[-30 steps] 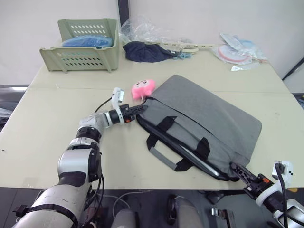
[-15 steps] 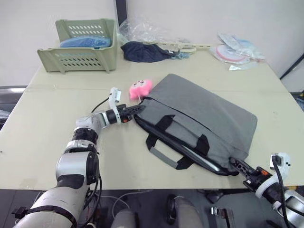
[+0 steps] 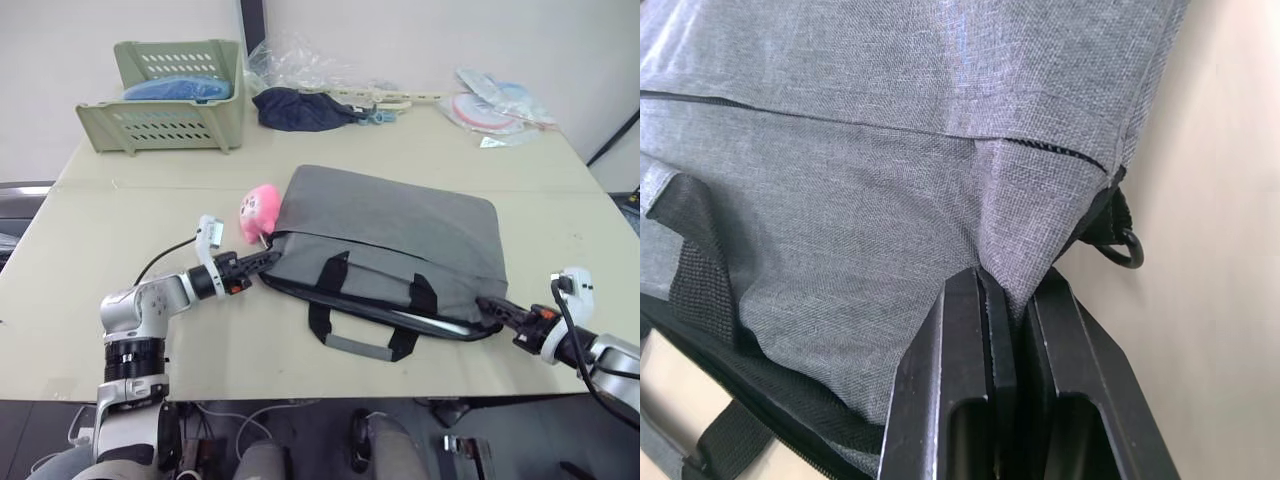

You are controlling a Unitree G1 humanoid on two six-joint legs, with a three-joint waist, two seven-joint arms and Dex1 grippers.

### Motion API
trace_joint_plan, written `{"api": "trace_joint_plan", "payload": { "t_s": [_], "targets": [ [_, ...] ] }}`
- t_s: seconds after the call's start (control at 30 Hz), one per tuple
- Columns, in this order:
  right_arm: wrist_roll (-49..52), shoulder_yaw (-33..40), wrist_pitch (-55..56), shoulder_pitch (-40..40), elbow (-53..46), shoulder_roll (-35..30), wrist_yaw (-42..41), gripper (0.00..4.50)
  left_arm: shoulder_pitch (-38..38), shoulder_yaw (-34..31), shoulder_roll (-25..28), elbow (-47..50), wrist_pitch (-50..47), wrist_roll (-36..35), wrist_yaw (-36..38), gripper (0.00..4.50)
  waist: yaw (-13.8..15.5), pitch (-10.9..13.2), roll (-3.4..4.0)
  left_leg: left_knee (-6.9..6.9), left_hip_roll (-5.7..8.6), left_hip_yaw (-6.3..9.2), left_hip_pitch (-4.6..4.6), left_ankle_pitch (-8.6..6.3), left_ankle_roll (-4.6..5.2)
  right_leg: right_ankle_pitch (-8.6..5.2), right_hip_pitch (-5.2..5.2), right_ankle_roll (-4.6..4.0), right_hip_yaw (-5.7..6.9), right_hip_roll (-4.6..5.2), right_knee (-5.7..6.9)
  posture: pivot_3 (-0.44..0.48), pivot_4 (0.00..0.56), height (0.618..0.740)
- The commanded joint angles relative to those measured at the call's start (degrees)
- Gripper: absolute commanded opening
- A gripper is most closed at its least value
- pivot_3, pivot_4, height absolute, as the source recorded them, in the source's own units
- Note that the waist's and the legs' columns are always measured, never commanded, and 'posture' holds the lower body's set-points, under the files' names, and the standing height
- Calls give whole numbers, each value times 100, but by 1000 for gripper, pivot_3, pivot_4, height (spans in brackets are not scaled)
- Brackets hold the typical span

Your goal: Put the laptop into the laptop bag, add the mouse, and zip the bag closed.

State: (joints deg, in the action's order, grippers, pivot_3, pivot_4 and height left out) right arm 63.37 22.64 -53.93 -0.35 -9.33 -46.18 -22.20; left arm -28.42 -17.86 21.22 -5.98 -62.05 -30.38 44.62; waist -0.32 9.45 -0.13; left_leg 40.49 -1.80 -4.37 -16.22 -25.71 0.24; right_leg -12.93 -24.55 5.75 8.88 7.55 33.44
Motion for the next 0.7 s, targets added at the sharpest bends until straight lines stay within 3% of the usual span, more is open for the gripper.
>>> {"api": "trace_joint_plan", "payload": {
  "t_s": [0.03,0.37,0.7],
  "targets": [
    [-317,-272,2,-459,201,-83,-408,0,146,-62,-5,659,-337,-442,-165,31,24,2,3,0,0,1,-2,0,0,0,0,0,2,0,-1,0,150,740],
    [-1218,-938,-64,-2031,945,-10,-1039,0,733,-234,-447,1677,-853,-1029,-920,31,25,18,30,-1,2,-2,-10,1,-4,0,-8,0,5,1,-4,0,150,740],
    [-1350,-751,-347,-1756,511,119,-1159,0,845,-316,-396,1818,-923,-1229,-1130,31,37,19,32,-3,2,10,-20,0,-6,0,-8,1,18,0,-10,0,150,740]
  ]
}}
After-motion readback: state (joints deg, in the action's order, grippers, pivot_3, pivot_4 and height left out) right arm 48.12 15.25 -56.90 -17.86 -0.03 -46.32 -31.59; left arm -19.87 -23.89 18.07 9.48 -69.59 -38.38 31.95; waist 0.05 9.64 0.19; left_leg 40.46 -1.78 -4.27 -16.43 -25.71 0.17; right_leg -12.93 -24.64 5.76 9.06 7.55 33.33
